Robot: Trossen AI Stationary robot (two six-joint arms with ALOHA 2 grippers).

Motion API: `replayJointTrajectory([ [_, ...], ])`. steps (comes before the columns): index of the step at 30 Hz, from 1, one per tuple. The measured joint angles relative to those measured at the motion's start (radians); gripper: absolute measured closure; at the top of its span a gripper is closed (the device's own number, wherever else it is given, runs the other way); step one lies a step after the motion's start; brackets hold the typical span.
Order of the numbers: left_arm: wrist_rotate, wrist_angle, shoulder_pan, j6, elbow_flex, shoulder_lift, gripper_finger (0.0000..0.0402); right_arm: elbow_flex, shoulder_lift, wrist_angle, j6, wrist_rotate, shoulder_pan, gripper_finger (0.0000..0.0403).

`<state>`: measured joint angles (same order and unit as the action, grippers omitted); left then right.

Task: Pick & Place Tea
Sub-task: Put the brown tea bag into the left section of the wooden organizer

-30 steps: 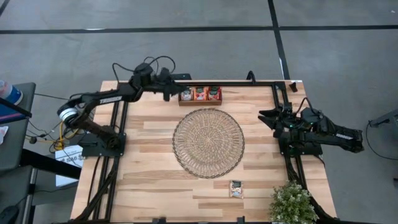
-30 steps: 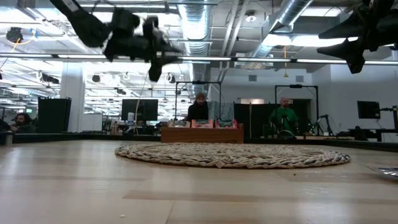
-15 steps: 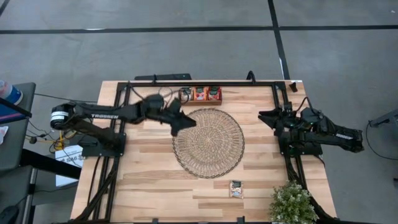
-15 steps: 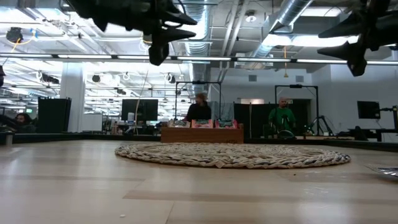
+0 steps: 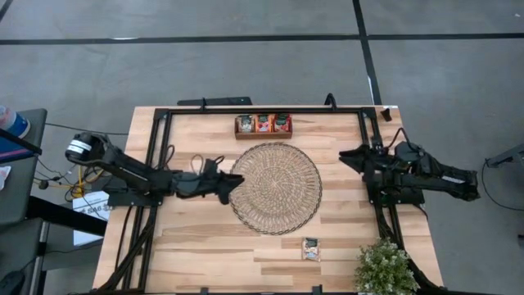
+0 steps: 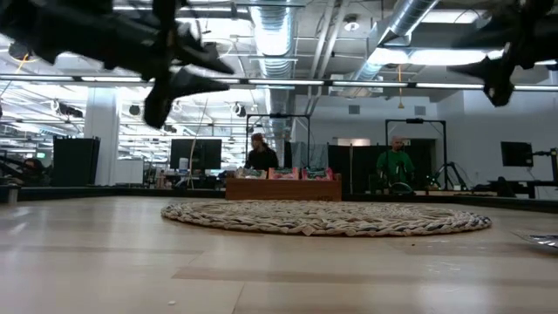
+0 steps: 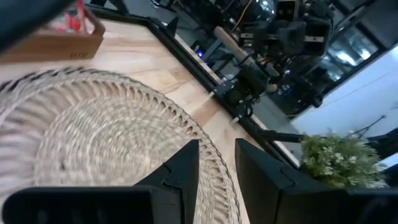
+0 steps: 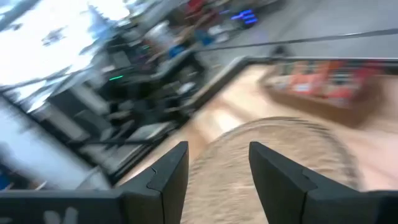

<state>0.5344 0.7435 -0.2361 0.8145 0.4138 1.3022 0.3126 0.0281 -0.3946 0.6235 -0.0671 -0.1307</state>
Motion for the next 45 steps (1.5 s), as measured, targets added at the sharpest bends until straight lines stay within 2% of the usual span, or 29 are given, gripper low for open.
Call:
replayJointTrajectory([
  [5,0.0,0.044,-0.013,0.063,-0.116,-0.036,0.0307,0.019,0.099,0.104,-0.055,0.212,0.001,0.026],
  [8,-0.015,0.046,-0.012,0.068,-0.162,-0.084,0.0307,0.066,0.218,0.039,-0.055,0.306,0.025,0.0279],
  [12,-0.016,0.039,-0.012,0.061,-0.211,-0.166,0.0307,0.137,0.411,-0.053,-0.056,0.357,0.111,0.0305],
  [18,-0.056,-0.138,0.024,0.008,-0.234,-0.343,0.0307,0.246,0.677,-0.102,-0.056,0.356,0.305,0.0331],
  [24,-0.248,-0.303,0.148,-0.059,-0.234,-0.496,0.0307,0.364,0.912,-0.2,-0.031,0.217,0.497,0.0347],
  [28,-0.362,-0.377,0.225,-0.125,-0.234,-0.547,0.0307,0.432,1.071,-0.247,-0.021,0.126,0.585,0.0349],
  [31,-0.405,-0.391,0.248,-0.18,-0.234,-0.555,0.0307,0.464,1.182,-0.25,-0.021,0.115,0.611,0.0349],
  [36,-0.411,-0.399,0.25,-0.245,-0.234,-0.554,0.0307,0.508,1.332,-0.252,-0.021,0.124,0.615,0.0349],
  [45,-0.411,-0.414,0.25,-0.25,-0.234,-0.553,0.0307,0.549,1.467,-0.245,0.029,0.174,0.615,0.0349],
])
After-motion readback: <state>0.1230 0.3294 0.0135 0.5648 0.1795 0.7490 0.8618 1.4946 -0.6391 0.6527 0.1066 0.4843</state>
